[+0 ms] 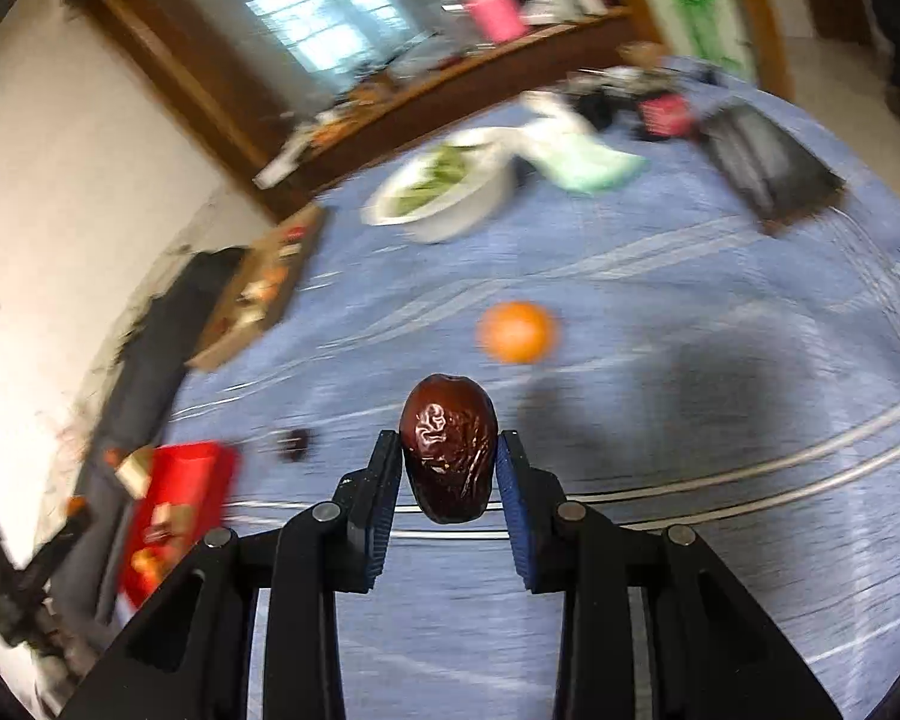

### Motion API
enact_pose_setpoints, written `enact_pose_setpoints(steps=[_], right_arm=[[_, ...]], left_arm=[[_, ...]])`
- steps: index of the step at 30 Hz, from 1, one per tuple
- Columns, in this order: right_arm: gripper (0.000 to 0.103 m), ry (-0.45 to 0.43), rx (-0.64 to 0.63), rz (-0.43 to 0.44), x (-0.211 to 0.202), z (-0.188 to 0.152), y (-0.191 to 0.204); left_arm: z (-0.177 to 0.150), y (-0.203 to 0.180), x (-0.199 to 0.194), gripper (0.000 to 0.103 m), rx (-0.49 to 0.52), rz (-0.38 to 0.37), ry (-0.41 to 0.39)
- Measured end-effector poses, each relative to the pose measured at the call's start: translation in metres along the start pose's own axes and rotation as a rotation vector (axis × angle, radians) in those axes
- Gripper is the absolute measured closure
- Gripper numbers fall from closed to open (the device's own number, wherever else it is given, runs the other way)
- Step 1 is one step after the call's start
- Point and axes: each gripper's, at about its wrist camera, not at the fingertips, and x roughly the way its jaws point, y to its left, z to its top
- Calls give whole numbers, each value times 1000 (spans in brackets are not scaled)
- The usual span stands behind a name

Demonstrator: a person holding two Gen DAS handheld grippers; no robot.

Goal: Organize fruits
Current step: 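Carry date and tangerine over the red tray and open both tools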

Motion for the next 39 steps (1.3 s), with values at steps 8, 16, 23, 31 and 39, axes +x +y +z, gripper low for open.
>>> enact_pose_setpoints(steps=[8,16,23,31,39], right_arm=[[72,142,-290,130,51,-19,164],[71,279,-427,158,132,-60,264],[71,338,-488,134,175,-89,301],[67,331,-506,109,186,-93,312],[63,251,-489,124,142,-87,298]], left_arm=[[-23,68,28,72,-129,37,76],[-28,95,53,72,-183,25,117],[-34,108,57,71,-228,12,104],[-37,110,46,56,-244,13,84],[-29,72,22,48,-124,48,31]])
